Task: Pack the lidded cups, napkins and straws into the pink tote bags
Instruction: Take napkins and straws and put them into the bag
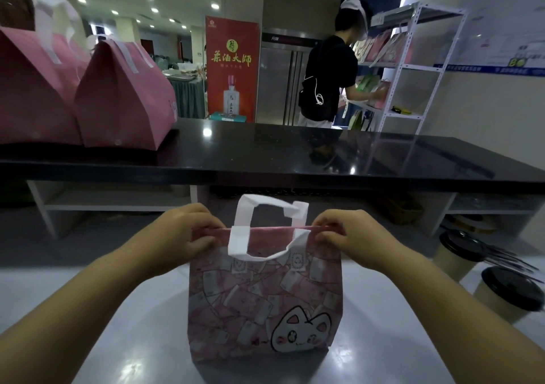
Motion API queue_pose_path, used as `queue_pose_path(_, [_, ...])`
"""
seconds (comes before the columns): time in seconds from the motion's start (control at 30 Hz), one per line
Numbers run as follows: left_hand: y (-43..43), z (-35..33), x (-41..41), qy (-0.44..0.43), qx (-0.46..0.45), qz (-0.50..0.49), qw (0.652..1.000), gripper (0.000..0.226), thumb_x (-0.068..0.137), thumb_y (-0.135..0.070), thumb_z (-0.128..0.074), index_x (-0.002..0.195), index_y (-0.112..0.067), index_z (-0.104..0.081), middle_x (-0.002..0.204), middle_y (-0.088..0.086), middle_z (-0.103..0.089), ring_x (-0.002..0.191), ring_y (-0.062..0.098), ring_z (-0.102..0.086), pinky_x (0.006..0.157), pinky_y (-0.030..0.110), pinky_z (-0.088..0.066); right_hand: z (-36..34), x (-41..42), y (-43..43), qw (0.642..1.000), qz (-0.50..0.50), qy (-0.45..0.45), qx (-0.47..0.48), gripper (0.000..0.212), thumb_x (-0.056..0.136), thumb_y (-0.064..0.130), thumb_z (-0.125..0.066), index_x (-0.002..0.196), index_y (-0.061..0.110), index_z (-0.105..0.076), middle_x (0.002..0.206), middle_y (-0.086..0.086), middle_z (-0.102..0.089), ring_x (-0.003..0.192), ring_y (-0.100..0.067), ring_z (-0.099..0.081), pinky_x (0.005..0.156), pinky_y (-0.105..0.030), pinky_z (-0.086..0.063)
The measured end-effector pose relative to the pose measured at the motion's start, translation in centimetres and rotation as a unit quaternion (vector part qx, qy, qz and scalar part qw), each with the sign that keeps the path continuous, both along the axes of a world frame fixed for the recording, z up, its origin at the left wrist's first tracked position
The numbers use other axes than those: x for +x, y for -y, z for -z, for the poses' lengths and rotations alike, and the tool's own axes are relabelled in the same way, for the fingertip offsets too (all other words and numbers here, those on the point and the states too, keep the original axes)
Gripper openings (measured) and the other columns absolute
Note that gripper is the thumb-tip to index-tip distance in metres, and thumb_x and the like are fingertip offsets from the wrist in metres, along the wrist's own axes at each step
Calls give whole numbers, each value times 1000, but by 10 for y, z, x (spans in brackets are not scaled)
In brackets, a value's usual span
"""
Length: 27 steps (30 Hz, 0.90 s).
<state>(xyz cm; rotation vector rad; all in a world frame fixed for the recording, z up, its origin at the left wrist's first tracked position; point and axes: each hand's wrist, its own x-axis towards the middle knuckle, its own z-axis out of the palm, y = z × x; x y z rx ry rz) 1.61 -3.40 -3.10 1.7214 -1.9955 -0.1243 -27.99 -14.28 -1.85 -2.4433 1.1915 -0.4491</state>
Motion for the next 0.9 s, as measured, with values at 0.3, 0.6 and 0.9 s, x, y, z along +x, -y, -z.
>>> queue_pose_path(0.3, [-6, 0, 6, 46, -41, -25, 998, 18, 81, -33, -64, 98, -28, -69, 81, -21, -56, 73, -5, -49, 63, 9, -36, 7, -3, 1, 998, 31, 45, -35, 19, 87, 14, -64, 91, 32, -70, 79, 22, -62, 81, 2, -59, 69, -14, -44])
queue_pose_path(0.6, [-21, -26, 11, -63, -83, -31, 994, 16, 72, -24, -72, 88, -29, -72, 77, -17, -68, 71, -1, -64, 62, 14, -50, -17, 5, 3, 988, 31, 138, -69, 18, 86, 14, -65, 87, 30, -72, 79, 15, -67, 80, 0, -63, 71, -16, -49])
queue_pose_path(0.9, [-12, -102, 29, -116, -172, -21, 978, 44, 73, 5, -68, 90, -36, -68, 83, -23, -70, 81, -4, -66, 73, 7, -49, -96, 17, 21, 968, -3, 194, -162, 12, 84, 12, -68, 91, 19, -73, 77, 15, -66, 70, 6, -62, 62, -7, -48])
